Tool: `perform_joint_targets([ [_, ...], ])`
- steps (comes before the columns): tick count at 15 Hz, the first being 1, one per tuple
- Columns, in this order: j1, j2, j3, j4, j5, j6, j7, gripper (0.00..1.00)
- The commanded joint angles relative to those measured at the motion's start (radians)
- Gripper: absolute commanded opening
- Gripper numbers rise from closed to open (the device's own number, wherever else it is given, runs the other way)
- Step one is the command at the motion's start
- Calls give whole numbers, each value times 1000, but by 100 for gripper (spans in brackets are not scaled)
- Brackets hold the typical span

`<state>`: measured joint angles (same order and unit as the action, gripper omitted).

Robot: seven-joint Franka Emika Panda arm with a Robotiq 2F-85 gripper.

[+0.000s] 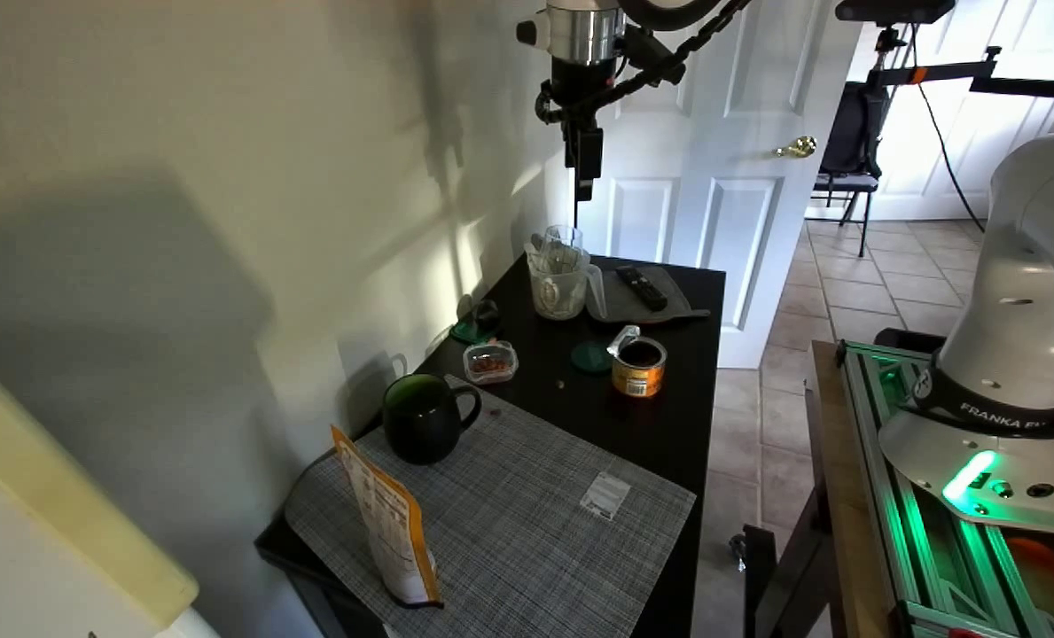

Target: Remove the black ball on the table and throw it on the ground

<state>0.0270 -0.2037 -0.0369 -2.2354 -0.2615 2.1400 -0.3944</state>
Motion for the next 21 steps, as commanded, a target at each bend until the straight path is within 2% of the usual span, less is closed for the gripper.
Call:
perform_joint_targets([
  [1, -5, 28, 1, -5, 6, 47, 5, 100],
  [7, -19, 247, -15, -55, 60, 429, -26, 100],
  [11, -48, 444, -28, -13, -25, 648, 102, 100],
  [13, -49, 524, -51, 33, -42, 658, 148, 100],
  [14, -58, 531, -40, 44, -15, 628, 123, 100],
  [15, -62, 482, -31, -6, -15, 647, 102, 100],
  [18, -68, 532, -33, 35, -16, 647, 103, 100],
  [21, -51, 583, -42, 61, -26, 761, 148, 100],
])
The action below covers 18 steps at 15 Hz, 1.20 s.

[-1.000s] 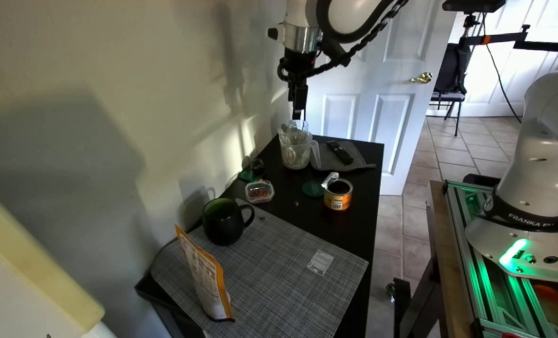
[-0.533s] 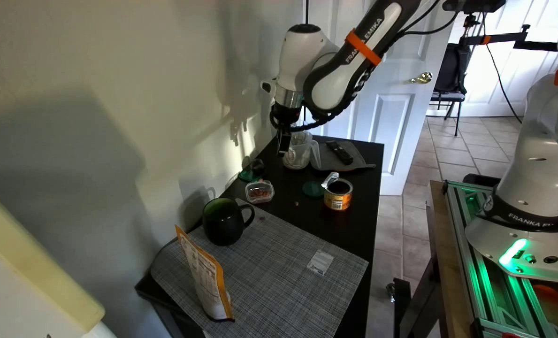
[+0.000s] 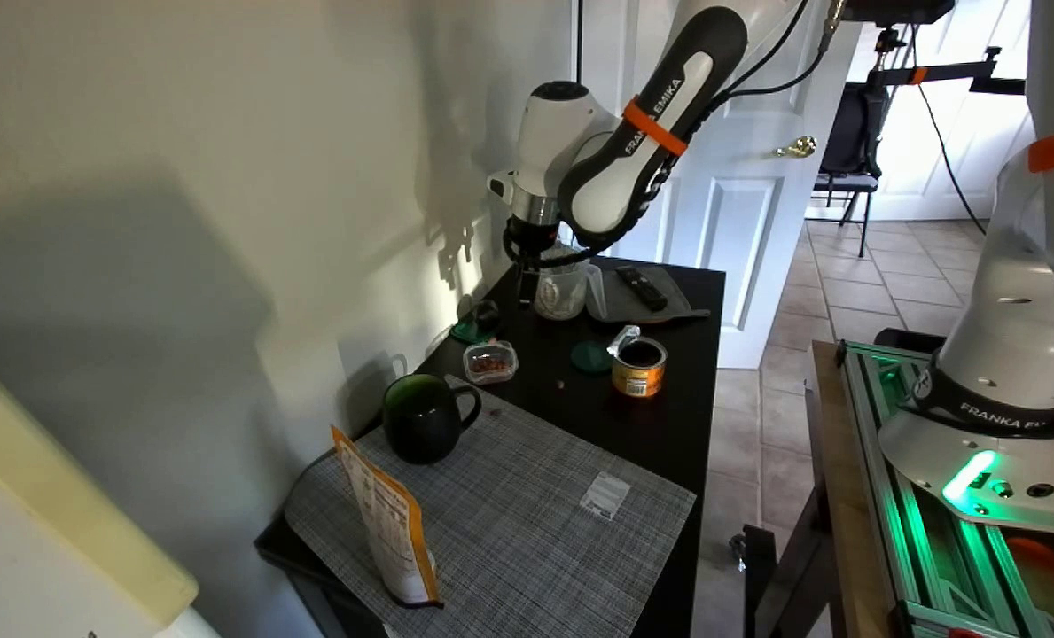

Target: Remove the black ball on the table and throw it on the ground

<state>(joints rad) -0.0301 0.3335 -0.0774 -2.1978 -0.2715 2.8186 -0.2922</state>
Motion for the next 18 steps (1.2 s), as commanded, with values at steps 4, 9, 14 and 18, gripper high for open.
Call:
perform_joint_targets([
  [4, 48, 162, -43, 106, -16, 197, 121, 100],
  [9, 156, 307, -168, 234, -26, 202, 225, 100],
  [14, 235, 402, -258, 330, -22, 197, 285, 100],
  [18, 285, 453, -312, 363, -21, 180, 322, 100],
])
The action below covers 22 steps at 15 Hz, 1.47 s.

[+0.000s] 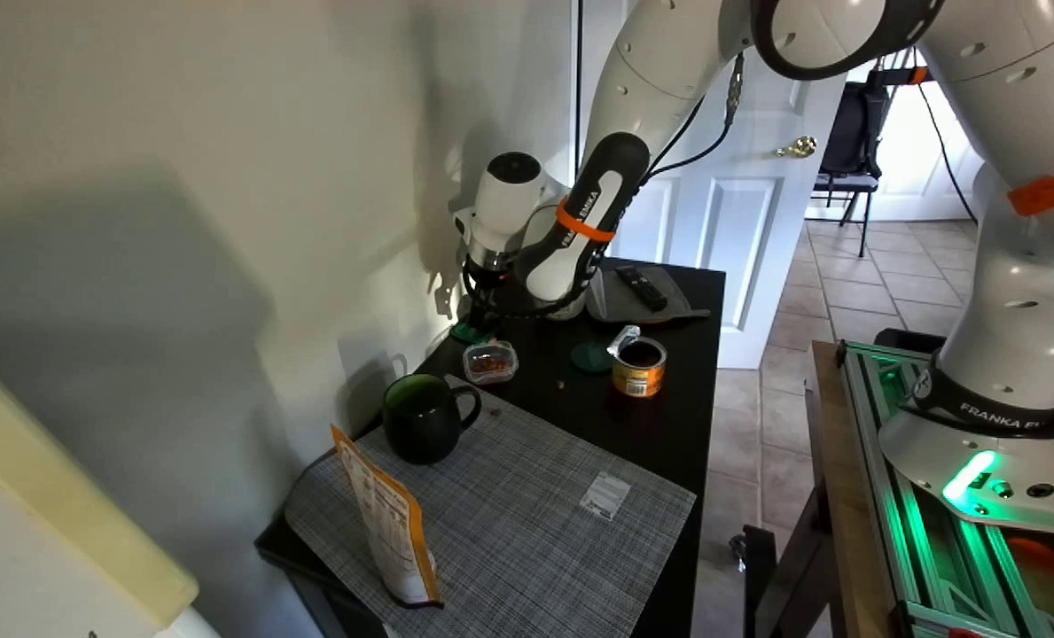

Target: Remove the black ball on the table and throw it on the ground

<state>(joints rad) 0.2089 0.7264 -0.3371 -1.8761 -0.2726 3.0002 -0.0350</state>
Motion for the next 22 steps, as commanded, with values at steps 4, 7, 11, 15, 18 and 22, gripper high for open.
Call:
perform_joint_targets([
  [4, 79, 88, -89, 57, -11, -26, 94, 74],
  [7, 96, 72, -101, 46, -14, -49, 104, 52],
  [11, 90, 31, -79, 26, -14, -62, 93, 24],
  [15, 79, -36, -47, -13, -17, -60, 71, 19],
  [18, 90, -125, -42, -76, -32, -73, 62, 18],
  [22, 17, -325, 48, -222, -71, -174, -48, 18],
])
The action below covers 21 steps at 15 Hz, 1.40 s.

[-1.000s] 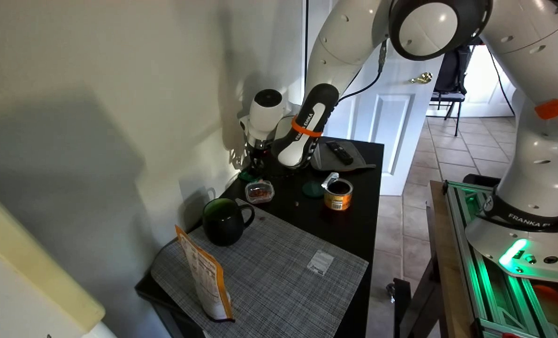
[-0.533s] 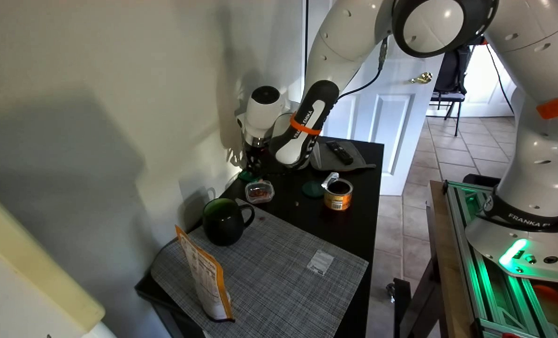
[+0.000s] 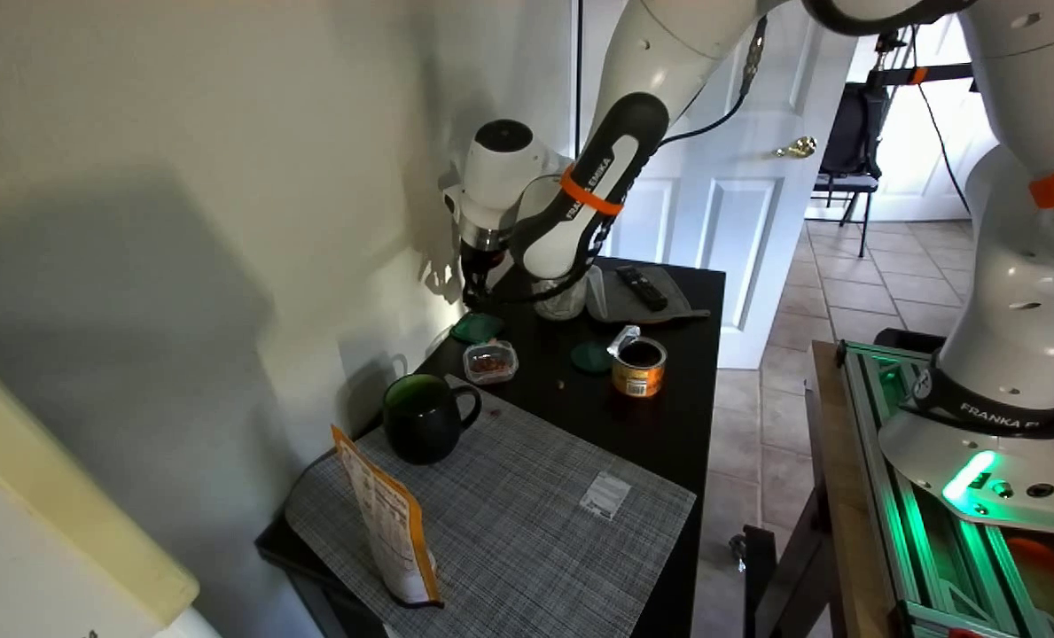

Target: Remove the black ball on the table and throw it on the ground

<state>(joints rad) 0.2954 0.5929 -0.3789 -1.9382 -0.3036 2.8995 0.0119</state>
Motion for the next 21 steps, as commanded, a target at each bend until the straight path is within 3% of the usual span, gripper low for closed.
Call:
perform_joint_targets([
  [1, -101, -246, 133, -212, 35, -84, -218, 18],
  [3, -199, -354, 238, -316, 97, -81, -357, 18],
  [4, -279, -412, 322, -373, 116, -85, -414, 18],
  [9, -576, -620, 689, -570, 503, -210, -804, 18],
  [10, -580, -632, 705, -567, 585, -266, -877, 18],
  [11, -562, -663, 691, -570, 668, -342, -954, 18],
  [12, -442, -710, 569, -592, 749, -422, -1025, 18],
  [14, -395, -767, 504, -624, 822, -585, -1099, 18],
  [15, -373, -777, 469, -625, 823, -663, -1110, 68],
  [16, -359, -788, 440, -630, 805, -724, -1106, 70],
  [18, -351, -816, 387, -638, 764, -801, -1100, 83],
  [20, -361, -825, 327, -638, 772, -814, -1147, 98],
  [21, -367, -831, 298, -644, 788, -793, -1176, 100],
])
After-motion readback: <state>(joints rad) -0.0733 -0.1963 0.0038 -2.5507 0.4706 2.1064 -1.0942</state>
